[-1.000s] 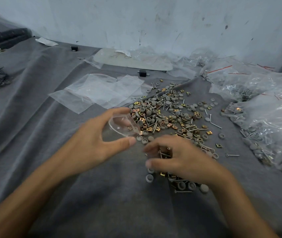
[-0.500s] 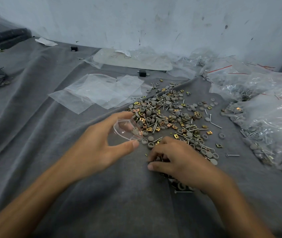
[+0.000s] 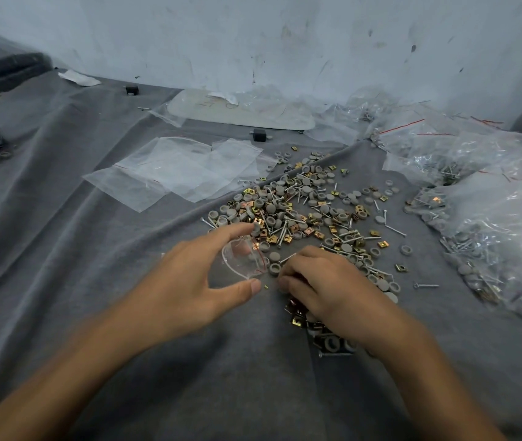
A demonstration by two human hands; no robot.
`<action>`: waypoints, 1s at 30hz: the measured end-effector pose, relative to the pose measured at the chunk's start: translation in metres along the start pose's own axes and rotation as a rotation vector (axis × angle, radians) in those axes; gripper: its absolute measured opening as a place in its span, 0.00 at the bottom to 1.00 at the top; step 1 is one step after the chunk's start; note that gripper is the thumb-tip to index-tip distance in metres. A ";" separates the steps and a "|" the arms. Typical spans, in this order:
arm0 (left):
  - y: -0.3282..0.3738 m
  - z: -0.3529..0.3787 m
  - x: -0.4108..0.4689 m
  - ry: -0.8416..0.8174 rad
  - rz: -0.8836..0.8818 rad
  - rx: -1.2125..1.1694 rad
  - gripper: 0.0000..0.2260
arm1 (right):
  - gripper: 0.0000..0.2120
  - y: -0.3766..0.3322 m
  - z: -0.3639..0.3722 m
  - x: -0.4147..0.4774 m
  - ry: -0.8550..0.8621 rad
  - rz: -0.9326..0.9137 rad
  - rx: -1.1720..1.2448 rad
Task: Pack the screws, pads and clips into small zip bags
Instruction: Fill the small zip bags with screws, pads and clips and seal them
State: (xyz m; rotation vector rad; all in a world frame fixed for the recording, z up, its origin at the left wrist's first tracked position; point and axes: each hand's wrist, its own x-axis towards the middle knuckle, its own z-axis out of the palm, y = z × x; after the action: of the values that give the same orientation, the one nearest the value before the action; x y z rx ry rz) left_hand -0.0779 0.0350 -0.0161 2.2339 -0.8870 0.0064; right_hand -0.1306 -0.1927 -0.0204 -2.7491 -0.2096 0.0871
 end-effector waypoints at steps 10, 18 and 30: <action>-0.003 0.001 0.001 0.014 -0.001 -0.042 0.33 | 0.09 -0.002 -0.001 -0.004 0.002 -0.078 -0.101; -0.005 0.000 0.002 0.005 -0.012 -0.072 0.35 | 0.03 -0.003 -0.001 -0.004 -0.002 -0.037 -0.033; 0.000 0.000 0.001 -0.028 -0.019 -0.014 0.34 | 0.08 -0.004 0.002 -0.002 0.344 -0.042 0.467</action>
State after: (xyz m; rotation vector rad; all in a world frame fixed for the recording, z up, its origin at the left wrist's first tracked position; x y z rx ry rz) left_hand -0.0774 0.0344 -0.0159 2.2345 -0.8786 -0.0402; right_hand -0.1329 -0.1885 -0.0207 -2.2482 -0.1316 -0.3080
